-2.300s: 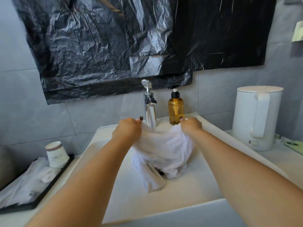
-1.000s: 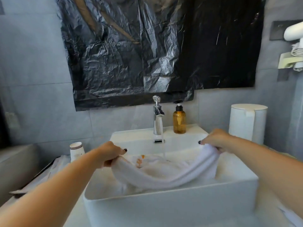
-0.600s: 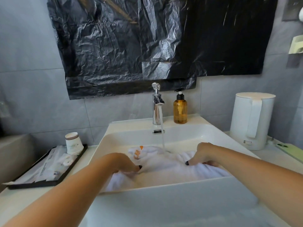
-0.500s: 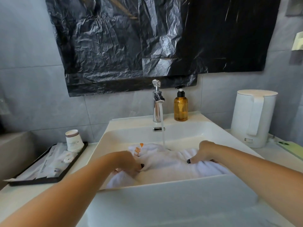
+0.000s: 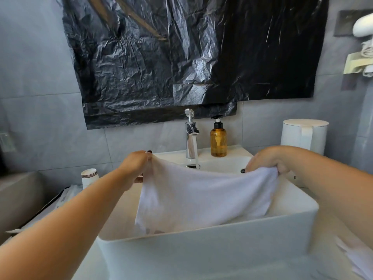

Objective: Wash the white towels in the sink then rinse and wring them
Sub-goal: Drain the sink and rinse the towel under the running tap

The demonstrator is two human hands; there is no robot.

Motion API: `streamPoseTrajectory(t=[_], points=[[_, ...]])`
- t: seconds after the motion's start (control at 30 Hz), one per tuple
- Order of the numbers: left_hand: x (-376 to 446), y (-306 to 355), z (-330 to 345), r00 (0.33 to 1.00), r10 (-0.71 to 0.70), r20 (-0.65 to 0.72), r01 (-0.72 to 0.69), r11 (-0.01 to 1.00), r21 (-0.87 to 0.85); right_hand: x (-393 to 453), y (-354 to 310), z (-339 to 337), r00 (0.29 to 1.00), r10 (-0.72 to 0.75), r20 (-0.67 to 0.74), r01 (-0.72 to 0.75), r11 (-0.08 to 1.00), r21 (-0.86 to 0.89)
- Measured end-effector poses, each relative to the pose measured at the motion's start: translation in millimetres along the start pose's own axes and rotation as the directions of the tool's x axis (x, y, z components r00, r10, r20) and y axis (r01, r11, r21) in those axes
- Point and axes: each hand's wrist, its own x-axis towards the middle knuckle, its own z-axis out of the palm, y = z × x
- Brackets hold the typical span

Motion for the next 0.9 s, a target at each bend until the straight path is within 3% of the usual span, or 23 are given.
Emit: streamPoseTrajectory(t=[0.07, 0.17, 0.23, 0.33, 0.47, 0.57, 0.67, 0.8, 0.9], points=[[0, 13, -3, 1.000, 0.001, -0.022, -0.003, 0.998, -0.065, -11, -8, -14, 0.996, -0.070, -0.063, 0.086, 0.952, 0.293], [0, 43, -9, 0.994, 0.033, -0.104, -0.053, 0.980, -0.191, -14, -27, -31, 0.911, -0.077, -0.404, 0.277, 0.842, 0.463], [2, 66, -17, 0.986, 0.042, -0.164, -0.089, 0.953, -0.290, -20, -47, -45, 0.866, -0.087, -0.493, 0.391, 0.733, 0.557], [12, 101, -33, 0.975, 0.055, -0.217, -0.143, 0.897, -0.418, -32, -73, -73, 0.812, -0.113, -0.573, 0.521, 0.583, 0.623], [13, 139, -44, 0.975, 0.143, -0.167, -0.206, 0.862, -0.464, -47, -93, -104, 0.773, -0.135, -0.620, 0.606, 0.448, 0.657], [18, 149, -47, 0.950, 0.201, -0.238, -0.290, 0.851, -0.438, -49, -100, -122, 0.771, -0.059, -0.634, 0.600, 0.401, 0.693], [22, 147, -52, 0.931, 0.146, -0.334, -0.289, 0.856, -0.430, -46, -94, -131, 0.765, 0.053, -0.641, 0.596, 0.319, 0.737], [26, 133, -55, 0.943, 0.118, -0.311, -0.246, 0.877, -0.414, -40, -75, -131, 0.758, 0.031, -0.652, 0.589, 0.397, 0.704], [27, 122, -53, 0.940, 0.141, -0.312, -0.254, 0.899, -0.358, -41, -60, -125, 0.731, -0.141, -0.668, 0.631, 0.513, 0.582]])
